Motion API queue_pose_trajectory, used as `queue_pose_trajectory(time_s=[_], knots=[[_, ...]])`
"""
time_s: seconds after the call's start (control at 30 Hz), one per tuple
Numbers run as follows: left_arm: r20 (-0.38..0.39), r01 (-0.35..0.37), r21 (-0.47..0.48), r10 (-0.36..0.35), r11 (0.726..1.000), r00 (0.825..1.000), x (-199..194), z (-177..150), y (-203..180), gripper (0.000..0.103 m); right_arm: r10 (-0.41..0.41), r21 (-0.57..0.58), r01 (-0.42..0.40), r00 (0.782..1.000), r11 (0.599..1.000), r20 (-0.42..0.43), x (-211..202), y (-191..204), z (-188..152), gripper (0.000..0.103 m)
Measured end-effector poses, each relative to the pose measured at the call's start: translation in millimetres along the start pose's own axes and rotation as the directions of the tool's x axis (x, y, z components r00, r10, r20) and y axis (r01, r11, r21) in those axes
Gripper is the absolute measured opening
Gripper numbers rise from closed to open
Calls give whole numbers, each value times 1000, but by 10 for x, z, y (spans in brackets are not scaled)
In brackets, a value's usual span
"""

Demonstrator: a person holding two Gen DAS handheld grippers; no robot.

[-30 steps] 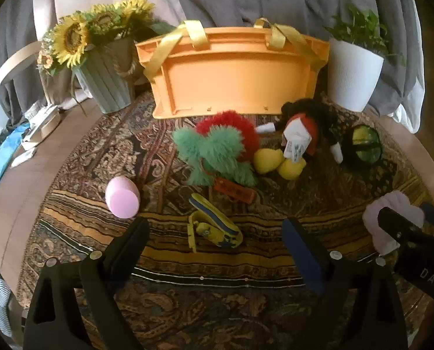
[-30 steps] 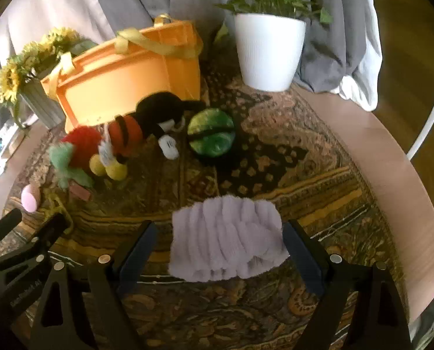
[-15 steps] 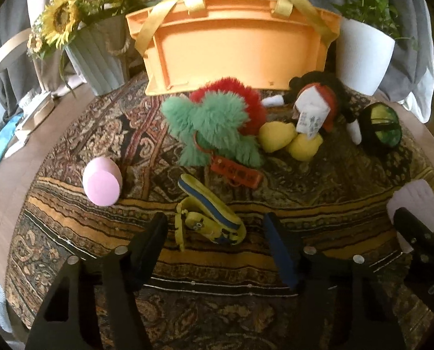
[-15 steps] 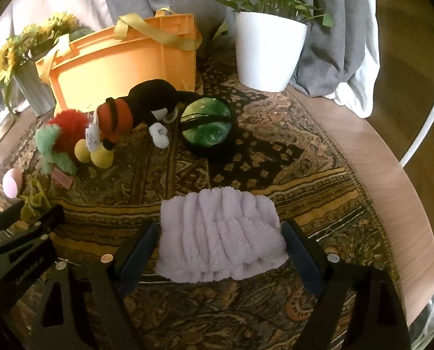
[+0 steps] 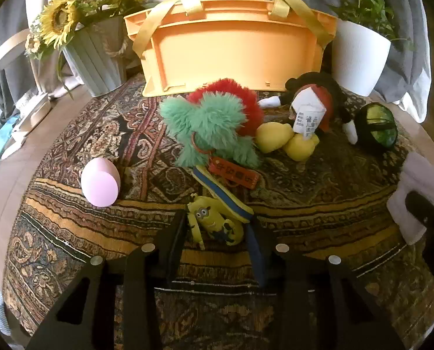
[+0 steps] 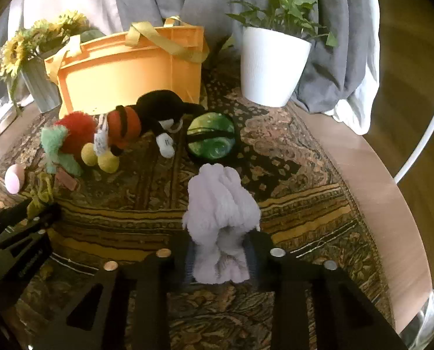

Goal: Organize soft objects
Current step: 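Grasp the yellow-black toy with the left gripper while the right gripper grasps the lavender plush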

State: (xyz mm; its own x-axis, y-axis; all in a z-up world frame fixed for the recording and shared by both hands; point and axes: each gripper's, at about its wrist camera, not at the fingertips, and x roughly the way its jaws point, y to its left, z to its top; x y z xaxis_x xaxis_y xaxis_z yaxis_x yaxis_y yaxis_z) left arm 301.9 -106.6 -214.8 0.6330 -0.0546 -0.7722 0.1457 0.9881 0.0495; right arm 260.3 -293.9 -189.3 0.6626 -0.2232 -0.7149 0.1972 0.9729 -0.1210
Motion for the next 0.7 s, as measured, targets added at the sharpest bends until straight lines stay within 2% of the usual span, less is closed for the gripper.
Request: queue_pose_trajectory(time_s=[0.4,0.57,0.6,0.7], knots=[[73,25,30,-27,999,997,-293,75,31,34,30,15,-31,999,999,42,-215,-13,103,26],[109,30,34,-34,999,993,-407,155,79,22,48,9,-49,996,999,75,-328,35,194,26],[115,34,35,-38,999,993,-422,167,86,12,48,7,-49,995,999,82,-350,49,211,26],[111,45,37,-49,998,993,-426,188,110,10,50,2,-51,994,999,92,-390,79,249,26]])
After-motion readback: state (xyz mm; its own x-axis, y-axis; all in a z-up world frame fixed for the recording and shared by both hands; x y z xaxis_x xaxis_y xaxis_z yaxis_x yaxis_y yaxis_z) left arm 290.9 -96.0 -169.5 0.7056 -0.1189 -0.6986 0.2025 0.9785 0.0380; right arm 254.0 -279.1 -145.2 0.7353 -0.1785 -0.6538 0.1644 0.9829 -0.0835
